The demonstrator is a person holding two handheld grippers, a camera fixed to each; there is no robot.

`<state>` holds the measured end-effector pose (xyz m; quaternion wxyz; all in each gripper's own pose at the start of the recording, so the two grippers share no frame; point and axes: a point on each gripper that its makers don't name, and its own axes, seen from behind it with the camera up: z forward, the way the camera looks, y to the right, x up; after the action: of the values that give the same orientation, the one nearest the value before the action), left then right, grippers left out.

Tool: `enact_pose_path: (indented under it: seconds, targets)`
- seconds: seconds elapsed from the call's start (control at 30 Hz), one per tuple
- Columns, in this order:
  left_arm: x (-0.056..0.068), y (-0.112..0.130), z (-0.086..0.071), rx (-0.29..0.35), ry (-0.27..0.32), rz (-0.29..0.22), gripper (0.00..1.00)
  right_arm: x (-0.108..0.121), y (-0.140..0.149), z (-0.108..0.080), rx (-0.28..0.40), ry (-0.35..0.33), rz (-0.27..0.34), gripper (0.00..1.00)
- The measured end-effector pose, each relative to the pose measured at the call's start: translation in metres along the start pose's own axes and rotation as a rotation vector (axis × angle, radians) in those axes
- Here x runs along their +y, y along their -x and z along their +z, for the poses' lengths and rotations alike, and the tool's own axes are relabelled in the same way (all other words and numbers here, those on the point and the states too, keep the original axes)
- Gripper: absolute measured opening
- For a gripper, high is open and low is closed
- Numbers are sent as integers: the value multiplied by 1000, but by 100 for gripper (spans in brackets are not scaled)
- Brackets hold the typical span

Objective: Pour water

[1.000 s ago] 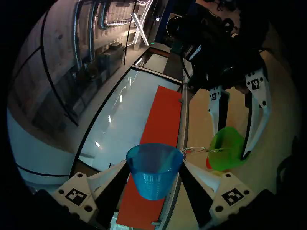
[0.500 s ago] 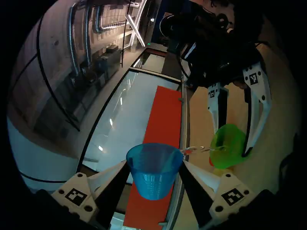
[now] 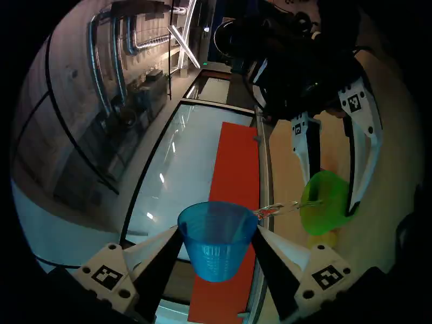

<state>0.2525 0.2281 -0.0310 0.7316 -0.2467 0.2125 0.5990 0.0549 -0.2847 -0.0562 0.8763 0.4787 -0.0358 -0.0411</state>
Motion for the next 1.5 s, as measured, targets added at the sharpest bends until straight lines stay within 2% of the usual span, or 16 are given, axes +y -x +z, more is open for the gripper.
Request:
enact_pose_path:
  seconds: [0.53, 1.07, 1.5]
  targets:
    - [-6, -7, -1, 9, -24, 89, 85, 0, -2, 0, 5, 2, -5, 88]
    - [-11, -17, -2, 19, -41, 219, 85, 2, -2, 1, 10, 5, -4, 88]
    - [-4, -21, -3, 24, -43, 240, 85, 2, -3, 1, 13, 5, -4, 88]
